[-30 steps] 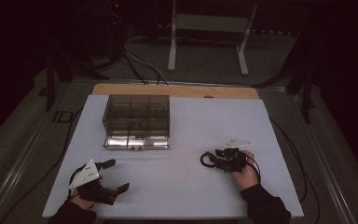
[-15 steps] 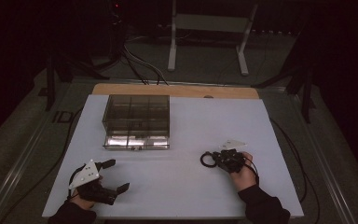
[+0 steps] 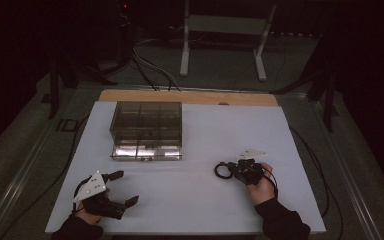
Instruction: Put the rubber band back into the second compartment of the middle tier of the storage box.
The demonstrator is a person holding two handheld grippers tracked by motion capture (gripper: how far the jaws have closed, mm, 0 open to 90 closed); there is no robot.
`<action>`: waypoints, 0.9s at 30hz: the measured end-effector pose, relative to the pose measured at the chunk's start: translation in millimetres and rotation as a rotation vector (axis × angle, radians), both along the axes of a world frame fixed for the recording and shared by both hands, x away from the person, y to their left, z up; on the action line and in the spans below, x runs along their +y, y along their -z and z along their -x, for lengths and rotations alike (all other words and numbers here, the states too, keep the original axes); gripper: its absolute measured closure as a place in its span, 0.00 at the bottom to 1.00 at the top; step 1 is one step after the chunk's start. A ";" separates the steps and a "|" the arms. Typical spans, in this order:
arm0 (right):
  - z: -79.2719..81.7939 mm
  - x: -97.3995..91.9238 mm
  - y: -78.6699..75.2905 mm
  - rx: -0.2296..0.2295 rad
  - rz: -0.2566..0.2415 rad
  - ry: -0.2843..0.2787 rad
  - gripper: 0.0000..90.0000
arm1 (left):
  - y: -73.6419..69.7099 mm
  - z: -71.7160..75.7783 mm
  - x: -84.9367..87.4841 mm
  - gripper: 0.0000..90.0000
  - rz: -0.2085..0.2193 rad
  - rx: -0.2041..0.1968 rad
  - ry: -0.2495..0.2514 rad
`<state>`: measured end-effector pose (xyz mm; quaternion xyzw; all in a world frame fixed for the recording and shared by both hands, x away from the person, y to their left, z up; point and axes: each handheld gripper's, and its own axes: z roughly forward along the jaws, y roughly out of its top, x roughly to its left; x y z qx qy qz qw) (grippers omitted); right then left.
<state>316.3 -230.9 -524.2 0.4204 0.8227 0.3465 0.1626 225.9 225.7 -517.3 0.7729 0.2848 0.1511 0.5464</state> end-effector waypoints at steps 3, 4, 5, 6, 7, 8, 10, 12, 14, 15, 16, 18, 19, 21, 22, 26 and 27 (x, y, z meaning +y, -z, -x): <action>0.3 -2.0 -3.2 -0.006 -0.017 0.009 0.96 | 0.0 -0.4 0.0 0.00 0.003 0.002 -0.002; 0.4 -3.5 -5.8 -0.011 -0.025 0.013 0.96 | 0.0 0.0 0.1 0.00 0.002 0.001 -0.002; 0.9 -3.9 -7.3 -0.014 -0.025 0.014 0.96 | -0.1 -0.1 0.1 0.00 0.001 0.001 -0.001; 0.9 -3.9 -7.3 -0.014 -0.025 0.014 0.96 | -0.1 -0.1 0.1 0.00 0.001 0.001 -0.001; 1.2 -4.2 -8.7 -0.016 -0.026 0.013 0.96 | -0.1 -0.3 -0.1 0.00 0.001 0.000 -0.002; 1.6 -4.5 -10.1 -0.019 -0.029 0.013 0.96 | 0.0 -0.5 0.0 0.00 0.003 0.001 -0.003; 2.0 -4.9 -13.1 -0.021 -0.034 0.012 0.96 | 0.1 0.1 0.0 0.00 -0.001 0.001 -0.003; 2.6 -4.4 -14.6 -0.021 -0.034 0.009 0.96 | 0.0 -0.1 -0.2 0.00 -0.001 0.001 -0.002; 2.6 -3.9 -16.3 -0.025 -0.033 0.009 0.96 | 0.1 -0.2 -0.1 0.00 0.002 0.003 -0.006; 3.0 -3.8 -17.2 -0.028 -0.032 0.008 0.96 | 0.2 0.0 0.1 0.00 0.002 0.003 -0.006; 3.1 -3.5 -18.1 -0.030 -0.032 0.008 0.96 | 0.2 0.2 0.1 0.00 0.000 0.001 -0.006; 3.2 -3.3 -20.0 -0.034 -0.031 0.008 0.96 | 0.2 0.0 0.1 0.00 0.000 0.001 -0.005; 2.9 -3.2 -20.8 -0.033 -0.031 0.007 0.96 | 0.6 -0.3 0.0 0.00 0.002 0.003 -0.007; 2.8 -2.8 -22.7 -0.038 -0.030 0.008 0.96 | 0.5 0.1 -0.3 0.00 -0.004 0.001 -0.004; 2.8 -2.4 -23.6 -0.038 -0.030 0.006 0.96 | 0.3 0.2 -0.5 0.00 -0.005 -0.001 -0.002; 2.4 -1.4 -25.6 -0.037 -0.027 0.002 0.96 | 0.3 0.4 -0.4 0.00 -0.003 -0.001 -0.005; 2.1 -1.1 -26.0 -0.038 -0.026 0.001 0.96 | 0.3 0.5 -0.2 0.00 -0.003 -0.001 -0.005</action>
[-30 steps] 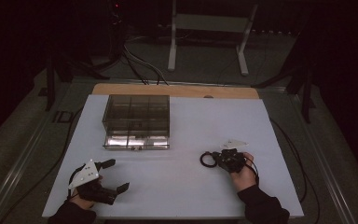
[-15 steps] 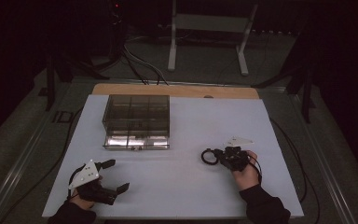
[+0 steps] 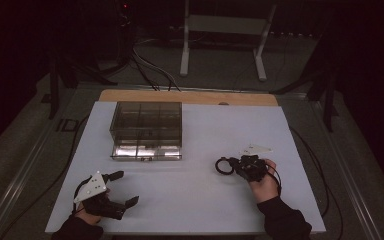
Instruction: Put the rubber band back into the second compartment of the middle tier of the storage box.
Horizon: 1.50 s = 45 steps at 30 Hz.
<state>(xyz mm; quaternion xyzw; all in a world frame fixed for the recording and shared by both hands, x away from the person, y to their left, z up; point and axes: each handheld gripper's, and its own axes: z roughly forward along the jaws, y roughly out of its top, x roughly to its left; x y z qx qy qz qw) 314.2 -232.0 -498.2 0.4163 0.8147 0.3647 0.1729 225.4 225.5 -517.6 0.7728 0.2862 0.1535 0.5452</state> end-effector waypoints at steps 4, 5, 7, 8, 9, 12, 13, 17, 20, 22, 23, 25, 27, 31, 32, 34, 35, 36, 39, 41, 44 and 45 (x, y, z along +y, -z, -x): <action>-1.4 1.0 -1.3 0.001 0.001 -0.001 0.96 | 0.2 -0.2 0.4 0.00 0.000 0.003 -0.002; -2.0 1.1 -1.5 0.004 -0.001 -0.002 0.96 | 0.2 0.0 0.3 0.00 0.000 0.001 -0.002; -3.0 1.9 -2.4 0.005 0.000 -0.006 0.96 | 0.0 -0.1 -0.1 0.00 -0.001 0.000 0.001; -3.2 2.3 -2.9 0.004 0.000 -0.006 0.96 | 0.0 -0.3 0.0 0.00 -0.001 0.000 0.001; -3.2 2.3 -2.9 0.004 0.000 -0.006 0.96 | 0.1 -0.3 0.1 0.00 -0.001 0.003 -0.001; -3.7 4.2 -5.3 -0.004 -0.002 -0.004 0.96 | 0.2 -0.1 0.0 0.00 0.000 0.003 -0.001; -3.9 4.9 -5.8 -0.004 -0.002 -0.004 0.96 | 0.2 -0.3 0.1 0.00 0.000 0.002 0.000; -4.7 8.2 -9.0 -0.007 -0.009 -0.008 0.96 | -0.3 0.1 0.3 0.00 0.001 -0.001 0.001; -5.1 11.2 -11.7 -0.013 -0.011 -0.017 0.96 | 0.2 0.0 0.4 0.00 0.002 0.003 -0.002; -5.5 13.6 -13.0 -0.014 -0.013 -0.023 0.96 | 0.2 0.2 0.2 0.00 0.001 0.002 -0.002; -5.7 15.1 -13.6 -0.016 -0.009 -0.026 0.96 | 0.0 0.0 0.2 0.00 0.001 -0.001 0.001; -6.6 17.7 -14.9 -0.018 -0.011 -0.032 0.96 | -0.1 -0.1 0.3 0.00 0.001 0.000 -0.001; -7.4 20.7 -16.5 -0.019 -0.014 -0.038 0.96 | 0.0 0.3 0.3 0.00 0.002 0.000 -0.002; -9.0 27.0 -21.1 -0.028 -0.020 -0.056 0.96 | -0.1 0.2 0.4 0.00 0.002 0.001 -0.002; -9.0 27.0 -21.1 -0.028 -0.020 -0.056 0.96 | -0.1 0.3 0.5 0.00 0.003 0.000 -0.003; -10.2 32.1 -25.2 -0.036 -0.024 -0.064 0.96 | -0.5 0.4 0.6 0.00 0.002 -0.002 -0.002; -10.7 33.8 -26.6 -0.041 -0.023 -0.069 0.96 | -0.5 0.4 0.6 0.00 0.002 -0.002 -0.002; -11.3 35.5 -27.7 -0.042 -0.026 -0.070 0.96 | -0.4 0.5 1.0 0.00 0.005 -0.002 -0.004; -13.1 40.2 -30.9 -0.043 -0.028 -0.082 0.96 | -1.1 1.0 0.9 0.00 0.005 -0.004 -0.002; -13.6 43.9 -33.3 -0.049 -0.028 -0.091 0.96 | -1.0 0.8 0.9 0.00 0.005 -0.005 -0.003; -14.3 50.0 -37.1 -0.058 -0.035 -0.104 0.96 | -0.5 0.6 1.1 0.00 0.005 -0.004 -0.004; -14.5 52.1 -38.4 -0.061 -0.036 -0.109 0.96 | -0.6 0.7 0.9 0.00 0.004 -0.003 -0.003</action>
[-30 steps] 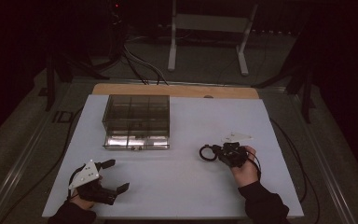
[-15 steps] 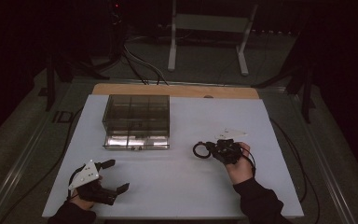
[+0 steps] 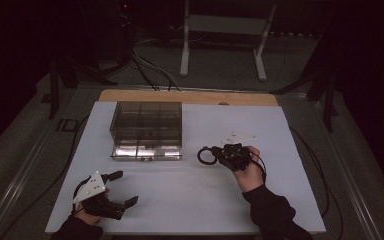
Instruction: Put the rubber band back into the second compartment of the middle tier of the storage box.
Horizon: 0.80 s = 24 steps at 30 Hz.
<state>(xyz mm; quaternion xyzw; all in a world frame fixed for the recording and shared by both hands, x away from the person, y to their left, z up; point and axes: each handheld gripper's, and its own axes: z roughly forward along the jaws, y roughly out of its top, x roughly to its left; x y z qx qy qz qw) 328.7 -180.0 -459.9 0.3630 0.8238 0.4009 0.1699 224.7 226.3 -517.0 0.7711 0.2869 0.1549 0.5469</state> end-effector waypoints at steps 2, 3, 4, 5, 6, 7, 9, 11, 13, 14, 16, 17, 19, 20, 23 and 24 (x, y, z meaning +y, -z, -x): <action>-0.7 4.3 -2.3 -0.001 -0.004 -0.010 0.96 | 0.0 0.0 0.0 0.00 0.003 0.002 0.000; -1.0 6.3 -3.4 -0.002 -0.006 -0.014 0.96 | 0.0 0.0 0.0 0.00 0.003 0.002 0.000; -1.0 6.3 -3.4 -0.002 -0.006 -0.014 0.96 | -0.1 0.2 -0.1 0.00 0.003 0.002 0.001; -1.8 10.1 -5.9 -0.010 -0.004 -0.021 0.96 | -0.1 0.4 -0.2 0.00 0.002 0.000 0.000; -1.8 10.1 -5.9 -0.010 -0.004 -0.021 0.96 | -0.3 0.2 -0.2 0.00 0.003 0.001 0.002; -2.3 11.9 -7.3 -0.015 -0.003 -0.024 0.96 | -0.2 -0.1 -0.1 0.00 0.004 0.000 0.001; -2.8 13.4 -8.8 -0.017 -0.002 -0.024 0.96 | 0.0 -0.2 0.3 0.00 0.003 0.001 0.000; -5.5 18.6 -13.5 -0.026 -0.011 -0.031 0.96 | -0.2 0.3 0.1 0.00 0.002 0.001 0.002; -6.3 22.3 -15.6 -0.029 -0.015 -0.038 0.96 | -0.2 0.1 0.0 0.00 0.004 0.001 0.002; -6.9 24.3 -16.6 -0.031 -0.015 -0.042 0.96 | 0.1 0.1 0.3 0.00 0.003 0.001 0.001; -7.8 29.1 -18.7 -0.033 -0.017 -0.053 0.96 | -0.2 0.4 0.1 0.00 0.003 0.001 0.003; -8.3 31.5 -19.8 -0.036 -0.015 -0.058 0.96 | -0.3 0.3 0.1 0.00 0.003 0.000 0.004; -9.4 36.6 -21.8 -0.038 -0.014 -0.066 0.96 | -0.3 0.2 0.3 0.00 0.004 0.000 0.002; -10.1 38.4 -22.5 -0.038 -0.013 -0.069 0.96 | -0.3 0.3 0.4 0.00 0.005 0.001 0.002; -12.2 45.3 -24.5 -0.037 -0.009 -0.081 0.96 | -0.6 0.6 0.3 0.00 0.002 -0.003 0.004; -12.9 47.3 -25.1 -0.037 -0.008 -0.084 0.96 | -0.6 0.6 0.3 0.00 0.002 -0.003 0.004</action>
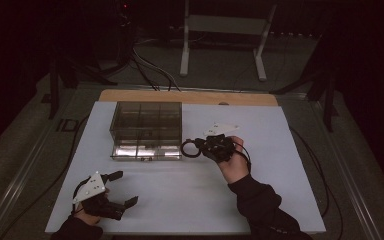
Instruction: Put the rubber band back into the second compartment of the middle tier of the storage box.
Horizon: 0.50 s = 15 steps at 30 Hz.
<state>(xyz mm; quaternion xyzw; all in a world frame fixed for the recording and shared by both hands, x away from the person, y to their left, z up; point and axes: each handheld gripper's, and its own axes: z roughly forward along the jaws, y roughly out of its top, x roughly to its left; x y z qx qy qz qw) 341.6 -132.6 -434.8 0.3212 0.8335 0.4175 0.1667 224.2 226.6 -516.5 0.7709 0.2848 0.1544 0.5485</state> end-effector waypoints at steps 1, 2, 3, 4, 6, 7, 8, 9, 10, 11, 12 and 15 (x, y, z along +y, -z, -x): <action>0.0 0.0 0.0 0.000 0.000 0.000 0.96 | 0.2 0.0 0.1 0.00 0.003 0.003 -0.001; -1.8 4.5 -1.3 0.005 0.000 -0.009 0.96 | 0.3 0.2 0.0 0.00 0.002 0.004 -0.002; -2.4 6.6 -2.2 0.006 -0.001 -0.013 0.96 | 0.3 0.3 -0.1 0.00 0.001 0.003 -0.001; -2.8 8.9 -3.2 0.004 -0.003 -0.019 0.96 | 0.0 0.1 -0.1 0.00 0.000 0.000 0.002; -3.3 13.2 -5.0 0.002 -0.001 -0.025 0.96 | 0.2 0.1 0.1 0.00 0.003 0.004 0.000; -4.0 15.4 -5.8 0.001 -0.003 -0.031 0.96 | 0.3 0.3 0.0 0.00 0.003 0.004 -0.001; -4.6 17.8 -6.4 0.001 -0.003 -0.035 0.96 | 0.2 0.4 -0.1 0.00 0.002 0.003 0.000; -4.9 20.8 -7.1 0.005 -0.003 -0.035 0.96 | 0.0 0.3 -0.3 0.00 0.002 0.001 0.003; -5.5 23.0 -7.4 0.006 -0.003 -0.039 0.96 | 0.0 0.3 -0.3 0.00 0.002 0.001 0.003; -6.0 25.2 -7.6 0.008 -0.003 -0.040 0.96 | 0.1 0.3 -0.2 0.00 0.002 0.003 0.001; -6.5 27.2 -7.7 0.009 -0.004 -0.044 0.96 | 0.1 0.5 -0.2 0.00 0.003 0.004 0.000; -6.8 32.8 -7.9 0.013 -0.001 -0.049 0.96 | -0.3 0.8 -0.4 0.00 0.003 0.000 0.003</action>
